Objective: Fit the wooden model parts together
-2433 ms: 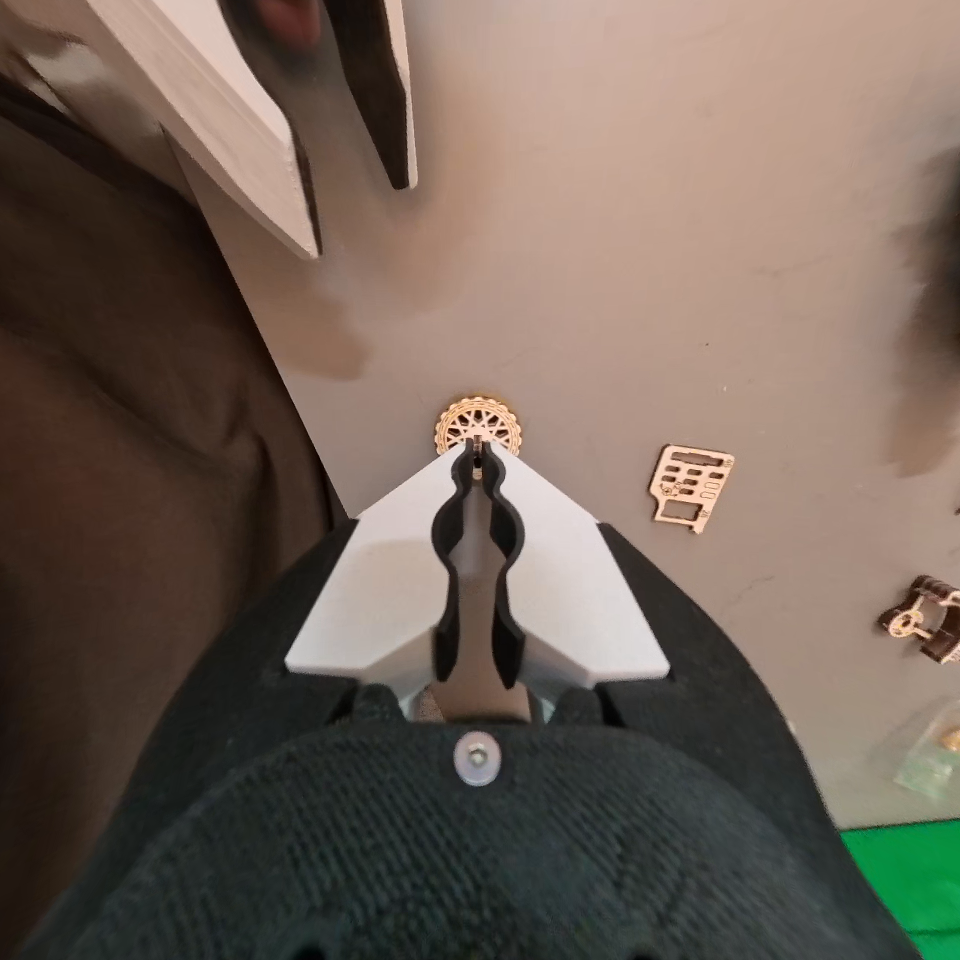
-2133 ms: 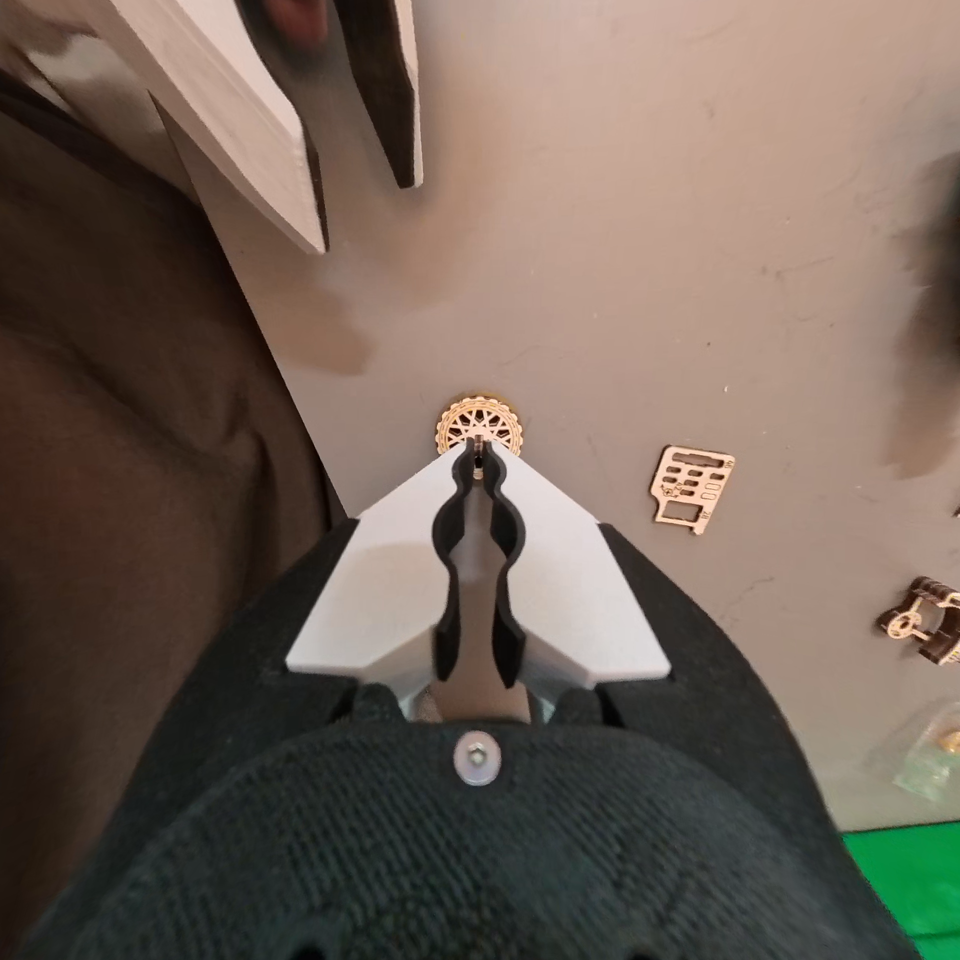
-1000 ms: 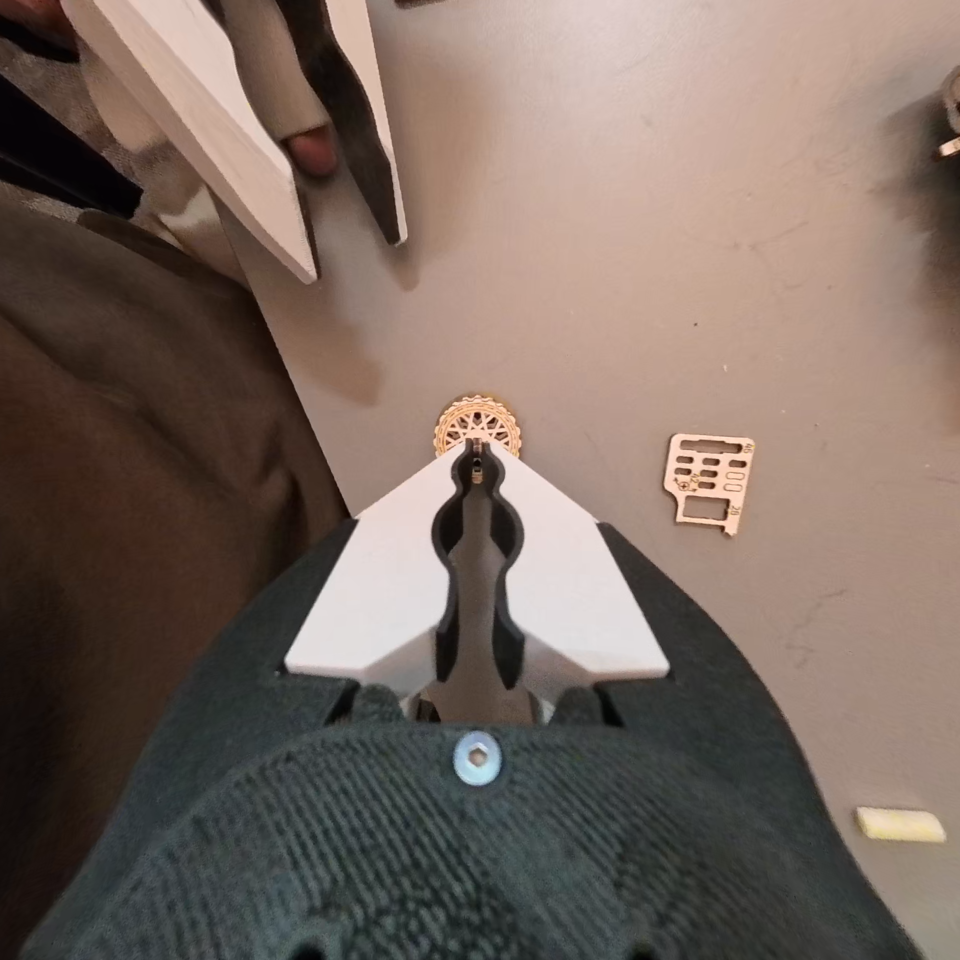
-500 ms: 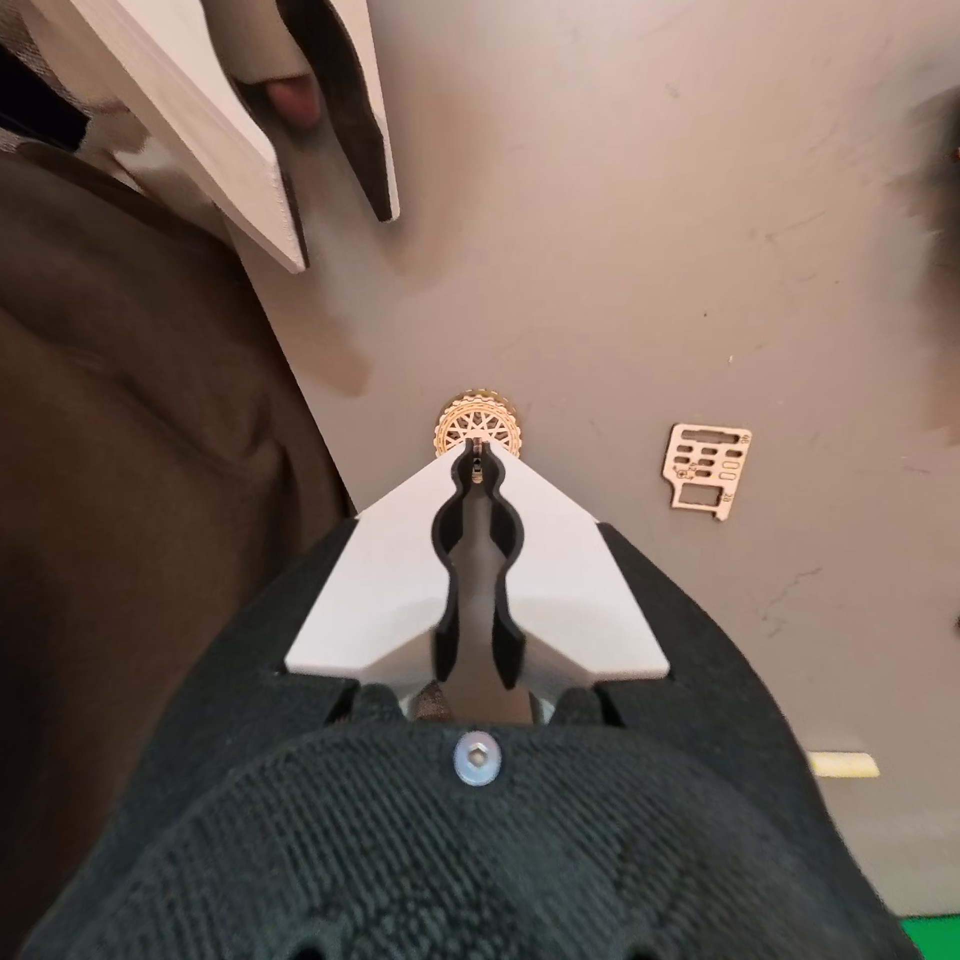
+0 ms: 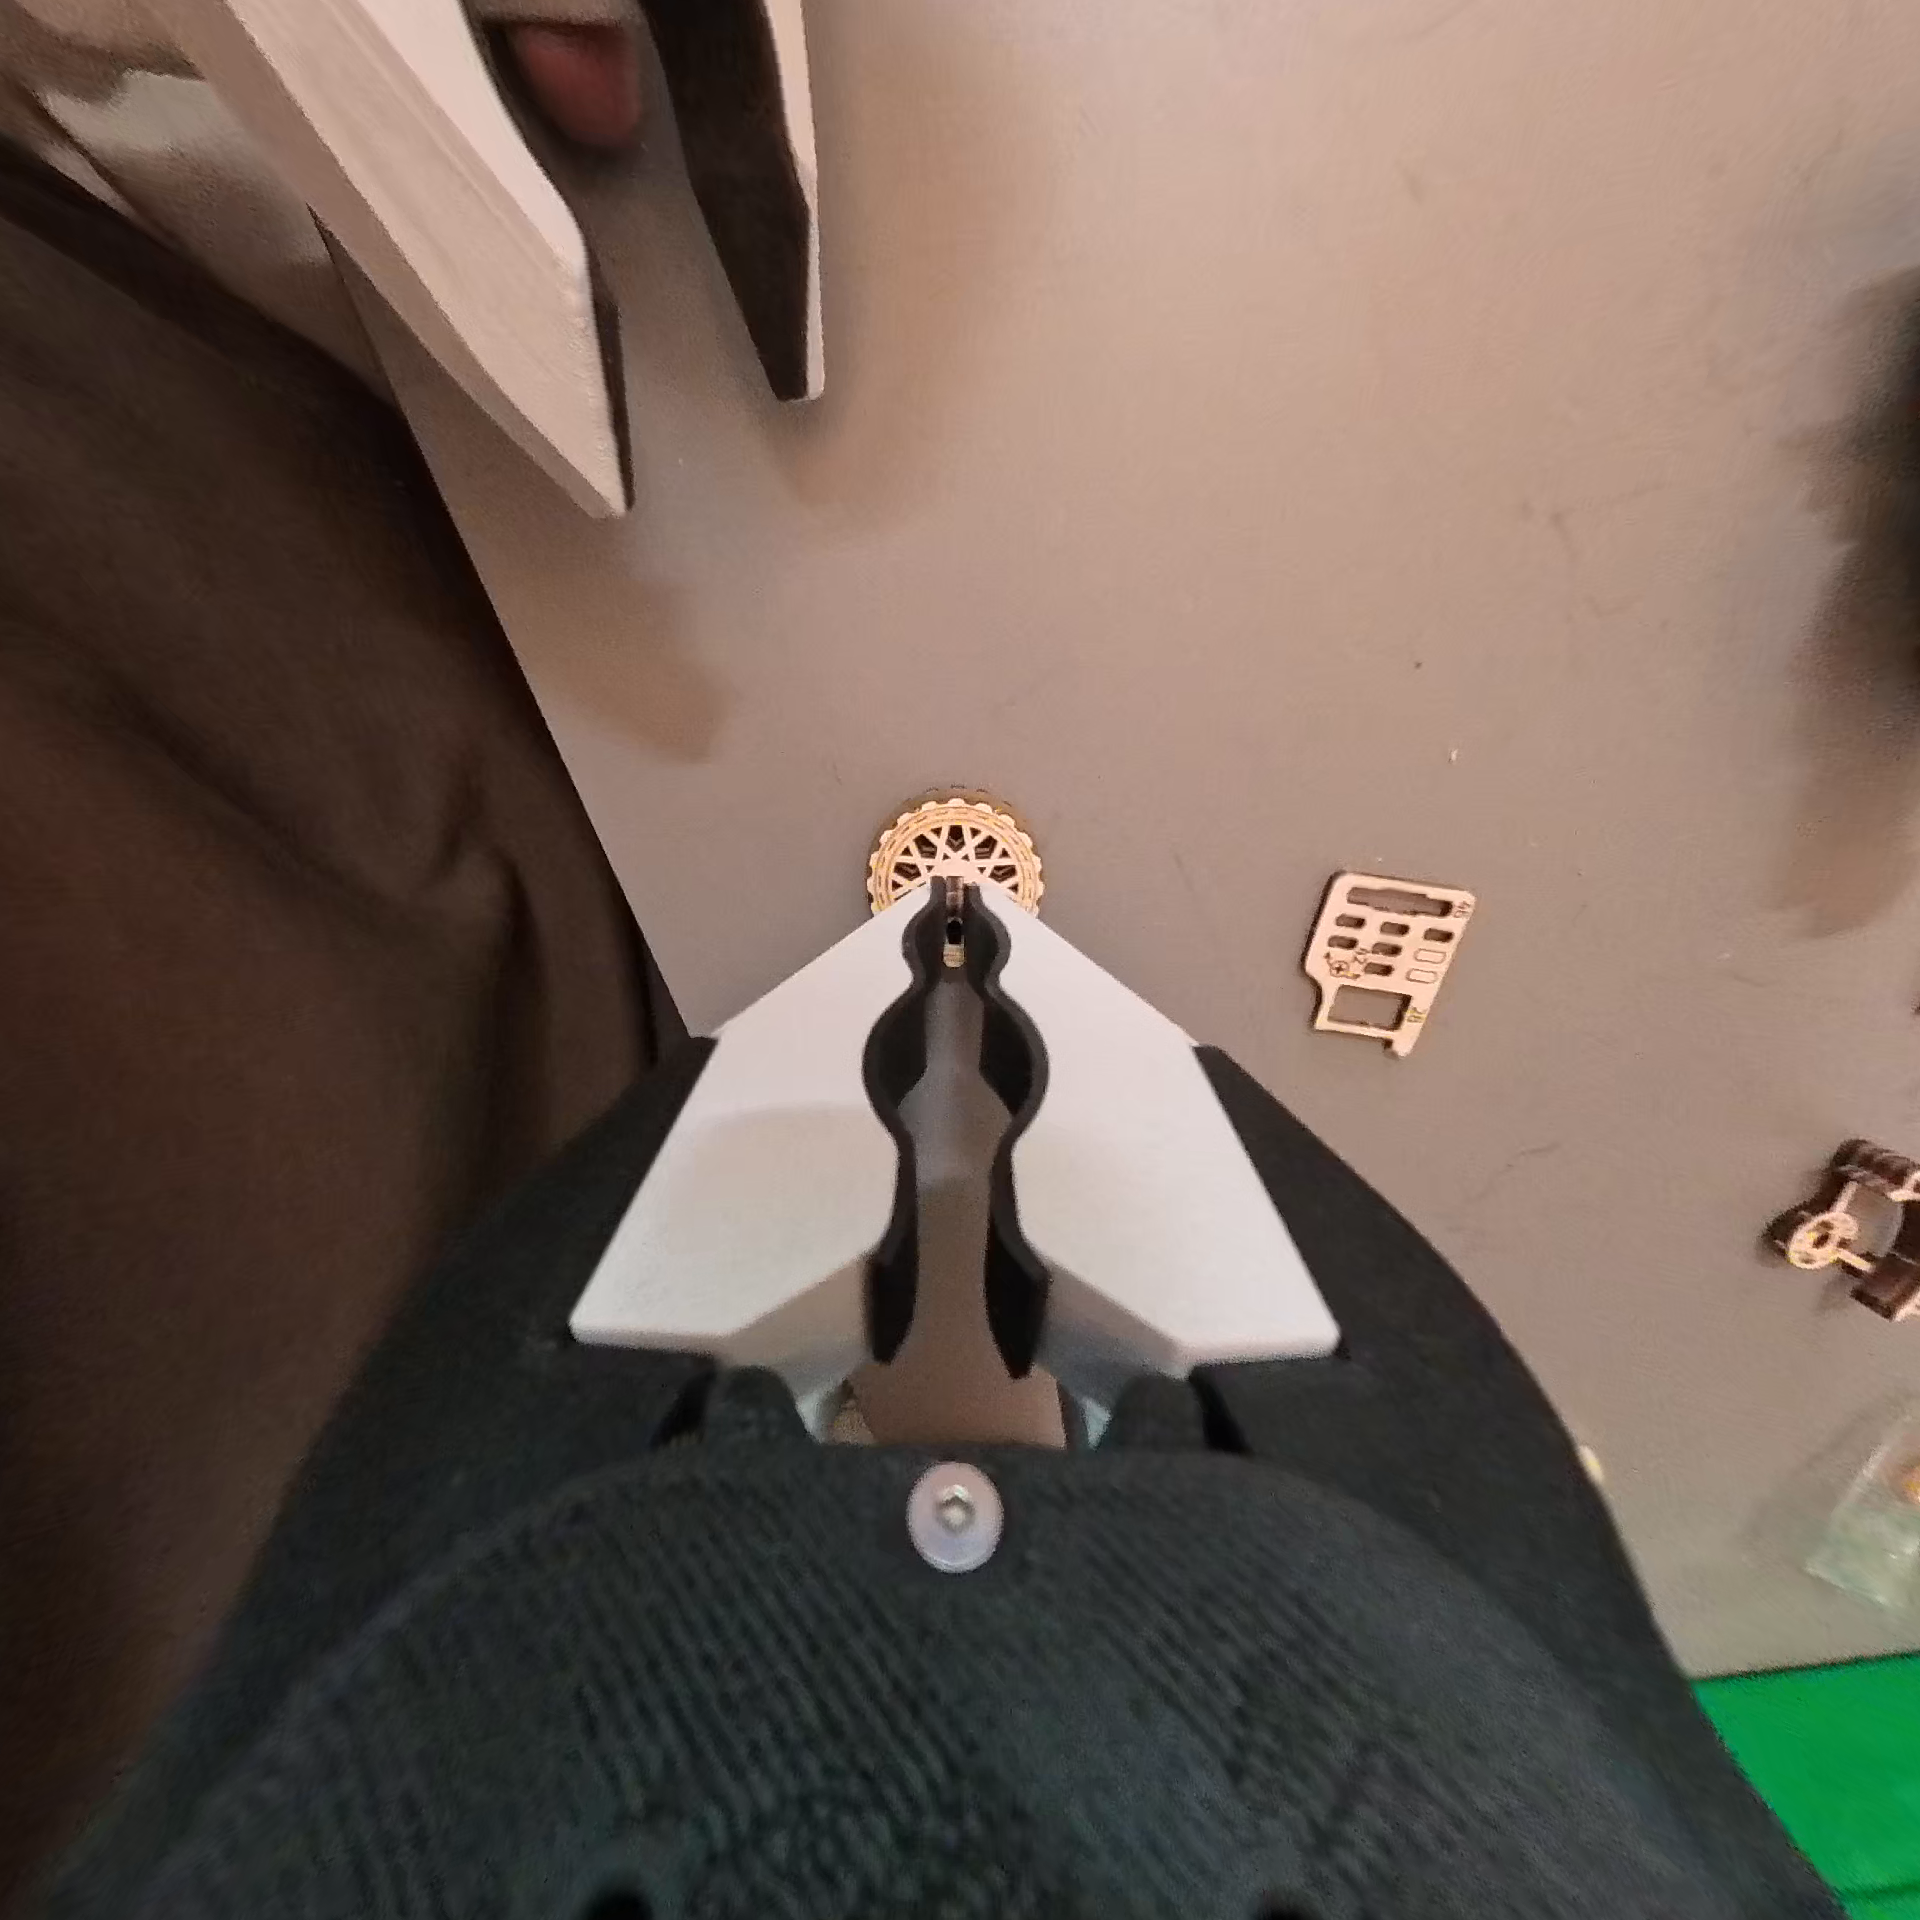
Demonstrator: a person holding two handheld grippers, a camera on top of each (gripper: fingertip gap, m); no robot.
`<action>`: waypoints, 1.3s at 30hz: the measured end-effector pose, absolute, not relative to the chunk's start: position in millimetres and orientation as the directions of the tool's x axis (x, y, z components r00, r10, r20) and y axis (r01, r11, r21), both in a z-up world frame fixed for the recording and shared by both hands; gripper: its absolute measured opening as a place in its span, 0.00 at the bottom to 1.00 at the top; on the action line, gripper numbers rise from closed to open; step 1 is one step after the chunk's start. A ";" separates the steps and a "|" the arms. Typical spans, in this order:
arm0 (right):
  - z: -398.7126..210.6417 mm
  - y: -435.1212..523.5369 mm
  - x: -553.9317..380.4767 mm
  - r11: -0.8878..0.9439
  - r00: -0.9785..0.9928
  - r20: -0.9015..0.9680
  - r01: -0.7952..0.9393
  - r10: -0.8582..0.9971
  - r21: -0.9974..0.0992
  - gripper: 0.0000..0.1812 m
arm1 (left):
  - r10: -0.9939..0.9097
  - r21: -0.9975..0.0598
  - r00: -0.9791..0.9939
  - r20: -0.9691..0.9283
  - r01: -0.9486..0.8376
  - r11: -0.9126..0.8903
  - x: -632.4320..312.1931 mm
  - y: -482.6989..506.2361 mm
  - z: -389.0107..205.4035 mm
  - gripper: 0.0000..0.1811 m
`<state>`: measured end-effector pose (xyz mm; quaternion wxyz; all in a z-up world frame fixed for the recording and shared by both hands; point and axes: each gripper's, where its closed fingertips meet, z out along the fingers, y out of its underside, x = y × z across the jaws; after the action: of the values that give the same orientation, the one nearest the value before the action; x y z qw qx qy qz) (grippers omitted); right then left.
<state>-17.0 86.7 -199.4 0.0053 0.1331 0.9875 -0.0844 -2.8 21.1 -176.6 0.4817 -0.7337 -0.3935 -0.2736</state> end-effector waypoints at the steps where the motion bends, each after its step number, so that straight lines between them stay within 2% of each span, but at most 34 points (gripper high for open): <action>1: -199.5 86.5 -17.0 0.951 -0.965 -0.030 0.261 0.260 -0.164 0.01 | 0.314 -0.492 0.541 0.780 0.841 -0.227 -2.7 21.0 -176.6 0.18; 9: -199.0 85.6 -15.9 0.944 -0.962 -0.043 0.274 0.271 -0.186 0.02 | 0.313 -0.495 0.545 0.778 0.838 -0.228 -2.3 21.1 -175.9 0.18; 11: -197.3 83.4 -14.0 0.938 -0.961 -0.057 0.276 0.270 -0.211 0.10 | 0.313 -0.496 0.546 0.777 0.838 -0.229 -2.2 21.1 -176.0 0.18; 19: -199.1 83.3 -16.4 0.936 -0.966 -0.011 0.253 0.258 -0.245 0.24 | 0.311 -0.491 0.540 0.782 0.841 -0.226 -2.4 21.2 -176.2 0.18; 24: -206.6 86.9 -19.9 0.952 -0.972 0.050 0.212 0.228 -0.222 0.20 | 0.314 -0.486 0.534 0.785 0.845 -0.224 -3.0 20.9 -177.6 0.18; 35: -207.2 86.0 -18.8 0.934 -0.969 0.005 0.238 0.248 -0.266 0.19 | 0.313 -0.489 0.537 0.784 0.844 -0.222 -3.1 20.8 -176.6 0.18; 39: -205.1 84.8 -20.0 0.915 -0.965 -0.002 0.249 0.262 -0.318 0.19 | 0.310 -0.491 0.538 0.784 0.843 -0.220 -3.2 21.0 -176.1 0.18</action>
<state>-20.0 84.8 -205.1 -0.0202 0.1306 0.9782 -0.1600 -3.2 21.0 -176.1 0.4842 -0.7311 -0.3941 -0.2750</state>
